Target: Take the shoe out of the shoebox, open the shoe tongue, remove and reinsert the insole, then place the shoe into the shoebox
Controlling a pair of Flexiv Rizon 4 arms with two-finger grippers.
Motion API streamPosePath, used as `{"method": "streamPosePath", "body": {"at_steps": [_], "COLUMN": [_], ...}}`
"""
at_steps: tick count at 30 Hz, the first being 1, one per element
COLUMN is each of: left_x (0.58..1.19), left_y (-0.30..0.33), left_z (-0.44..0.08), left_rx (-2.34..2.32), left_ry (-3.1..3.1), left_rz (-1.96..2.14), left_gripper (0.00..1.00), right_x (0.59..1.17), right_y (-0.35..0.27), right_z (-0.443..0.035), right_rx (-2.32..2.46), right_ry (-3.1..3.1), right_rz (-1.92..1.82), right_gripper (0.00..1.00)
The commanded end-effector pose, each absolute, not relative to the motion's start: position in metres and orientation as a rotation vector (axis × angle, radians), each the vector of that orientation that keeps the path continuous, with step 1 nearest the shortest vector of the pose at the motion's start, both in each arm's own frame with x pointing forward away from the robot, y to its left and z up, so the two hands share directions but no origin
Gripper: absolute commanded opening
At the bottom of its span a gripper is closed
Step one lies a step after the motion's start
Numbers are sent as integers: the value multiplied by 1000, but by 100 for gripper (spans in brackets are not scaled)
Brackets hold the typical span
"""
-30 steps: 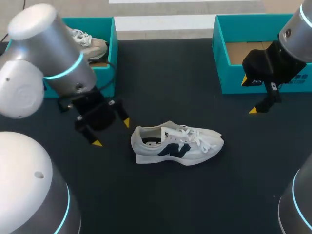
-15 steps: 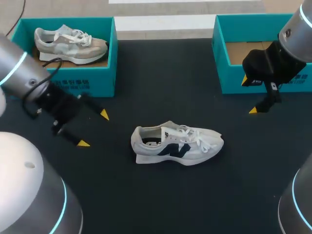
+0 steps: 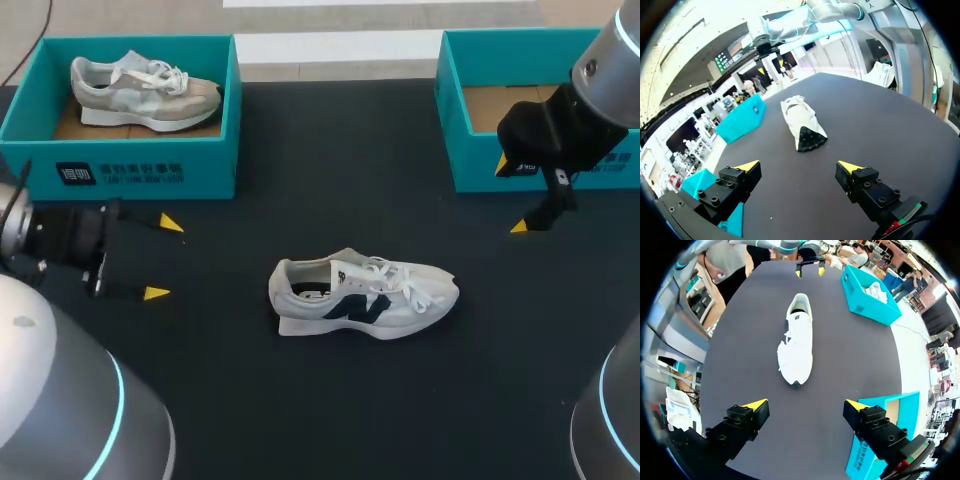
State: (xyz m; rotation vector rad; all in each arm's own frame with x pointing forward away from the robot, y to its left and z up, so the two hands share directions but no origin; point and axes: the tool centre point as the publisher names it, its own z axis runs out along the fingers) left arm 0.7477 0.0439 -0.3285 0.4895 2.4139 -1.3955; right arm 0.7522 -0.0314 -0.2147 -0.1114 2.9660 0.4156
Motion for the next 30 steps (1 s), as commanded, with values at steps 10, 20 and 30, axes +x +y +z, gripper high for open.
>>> {"method": "streamPosePath", "body": {"at_steps": [10,20,30], "left_x": [745,743,741], "left_y": [41,42,30], "left_z": [-323,-328,-342], "left_rx": [160,35,-17], "left_ry": [2161,2247,2395], "left_rz": [-1492,-1712,-1734], "left_gripper": [100,100,100], "right_x": [752,752,752], "right_y": [-31,-31,-31], "right_z": [-215,-215,-215], "right_rx": [-112,-112,-112], "right_ry": [2966,2966,2966], "right_rz": [413,413,413], "right_gripper": [100,100,100]}}
